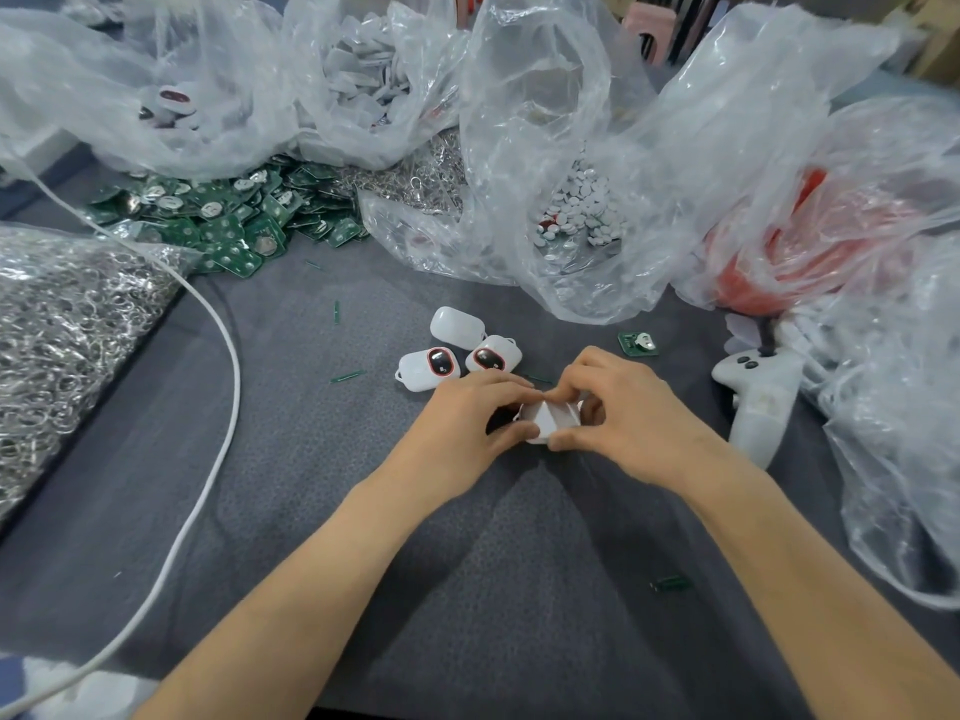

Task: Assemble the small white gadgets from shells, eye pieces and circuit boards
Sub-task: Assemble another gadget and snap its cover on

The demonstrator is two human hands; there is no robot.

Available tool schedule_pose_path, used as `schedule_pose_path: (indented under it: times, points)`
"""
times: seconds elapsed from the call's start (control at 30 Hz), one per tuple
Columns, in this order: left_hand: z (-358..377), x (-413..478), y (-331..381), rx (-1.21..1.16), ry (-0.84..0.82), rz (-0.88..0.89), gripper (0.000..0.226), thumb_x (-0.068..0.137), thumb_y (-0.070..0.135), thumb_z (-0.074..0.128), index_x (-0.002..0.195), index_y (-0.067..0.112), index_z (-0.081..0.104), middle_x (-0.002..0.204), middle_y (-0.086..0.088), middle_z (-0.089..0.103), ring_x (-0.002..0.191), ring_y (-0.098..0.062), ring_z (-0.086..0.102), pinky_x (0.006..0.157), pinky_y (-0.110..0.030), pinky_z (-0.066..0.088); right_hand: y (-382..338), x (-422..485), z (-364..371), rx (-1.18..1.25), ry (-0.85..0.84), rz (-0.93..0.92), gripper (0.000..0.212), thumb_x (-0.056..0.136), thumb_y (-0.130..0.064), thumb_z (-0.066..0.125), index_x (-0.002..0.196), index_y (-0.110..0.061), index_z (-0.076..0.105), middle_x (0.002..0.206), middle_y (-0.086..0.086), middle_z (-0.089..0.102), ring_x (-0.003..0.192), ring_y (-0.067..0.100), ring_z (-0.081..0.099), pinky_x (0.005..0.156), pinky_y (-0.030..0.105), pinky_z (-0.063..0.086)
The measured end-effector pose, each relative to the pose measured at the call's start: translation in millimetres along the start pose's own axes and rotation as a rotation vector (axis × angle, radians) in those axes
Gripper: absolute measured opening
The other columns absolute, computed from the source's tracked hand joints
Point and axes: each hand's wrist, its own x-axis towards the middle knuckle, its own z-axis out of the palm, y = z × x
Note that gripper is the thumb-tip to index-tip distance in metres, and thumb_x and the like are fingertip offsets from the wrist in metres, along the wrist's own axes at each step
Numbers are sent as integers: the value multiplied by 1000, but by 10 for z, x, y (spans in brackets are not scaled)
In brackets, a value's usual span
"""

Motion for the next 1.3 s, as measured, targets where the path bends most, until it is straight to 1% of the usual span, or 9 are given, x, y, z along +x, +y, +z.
schedule_pose_path:
  times: [0.17, 0.3, 0.57, 0.77, 0.83, 0.93, 1.07, 1.2, 1.3]
  points:
    - [-18, 34, 22, -5, -35, -33, 34, 80, 15, 76, 112, 8, 70, 108, -4, 69, 97, -13, 61, 87, -10, 40, 12, 8, 11, 67, -6, 32, 29, 67, -22, 85, 82, -22, 60, 89, -4, 50, 72, 12, 51, 70, 22, 42]
    - [-17, 47, 38, 9, -40, -69, 35, 77, 17, 78, 111, 10, 71, 92, 1, 62, 83, -9, 52, 75, -4, 34, 28, -10, 33, 102, 11, 44, 30, 66, -23, 86, 82, -22, 60, 90, -4, 53, 68, 3, 51, 67, 17, 42]
    - [-9, 118, 85, 10, -91, -185, 30, 76, 14, 79, 103, 11, 66, 82, 12, 46, 75, -9, 49, 65, -6, 35, 18, 18, 15, 69, -2, 75, 33, 65, -25, 86, 87, -15, 63, 89, 1, 54, 74, 18, 56, 62, 12, 36]
    - [-42, 171, 57, 27, -190, -199, 32, 79, 18, 76, 109, 19, 65, 85, 13, 40, 73, -5, 45, 64, -7, 34, 41, -29, 77, 238, 3, 145, 36, 64, -20, 86, 83, -19, 56, 70, -15, 57, 60, 0, 49, 56, 9, 37]
    - [-54, 135, 33, -19, -160, -159, 30, 77, 16, 77, 104, 21, 65, 85, 13, 45, 73, -5, 47, 65, -8, 35, 74, -43, 95, 387, 4, 172, 34, 64, -17, 86, 84, -21, 59, 69, -18, 62, 58, -1, 51, 58, 10, 40]
    - [2, 35, 0, -129, -48, -103, 30, 80, 9, 74, 95, 28, 57, 86, 13, 60, 78, -1, 55, 71, -13, 41, 99, -62, 174, 648, 25, 171, 28, 71, -8, 81, 91, -21, 66, 80, 5, 69, 66, 12, 59, 62, 26, 50]
    - [20, 19, -15, -305, 50, -99, 32, 85, 5, 70, 93, 32, 54, 87, 15, 67, 78, 0, 63, 73, -12, 46, 78, -93, 308, 826, 182, 108, 7, 84, -15, 70, 90, -18, 71, 66, 5, 68, 56, 12, 60, 59, 21, 50]
    - [3, 14, -34, -361, 92, -113, 27, 89, 7, 64, 92, 33, 57, 89, 17, 69, 77, -2, 67, 72, -12, 47, 58, -110, 367, 883, 271, 60, 12, 85, -12, 68, 95, -16, 71, 74, -4, 71, 61, 8, 63, 62, 17, 51]
    - [8, 19, -16, -357, 108, -107, 23, 87, 17, 61, 90, 39, 57, 91, 20, 68, 77, -1, 66, 72, -13, 46, 46, -115, 388, 924, 279, 31, 24, 86, -5, 66, 104, -21, 69, 82, 2, 71, 65, 14, 65, 63, 24, 55]
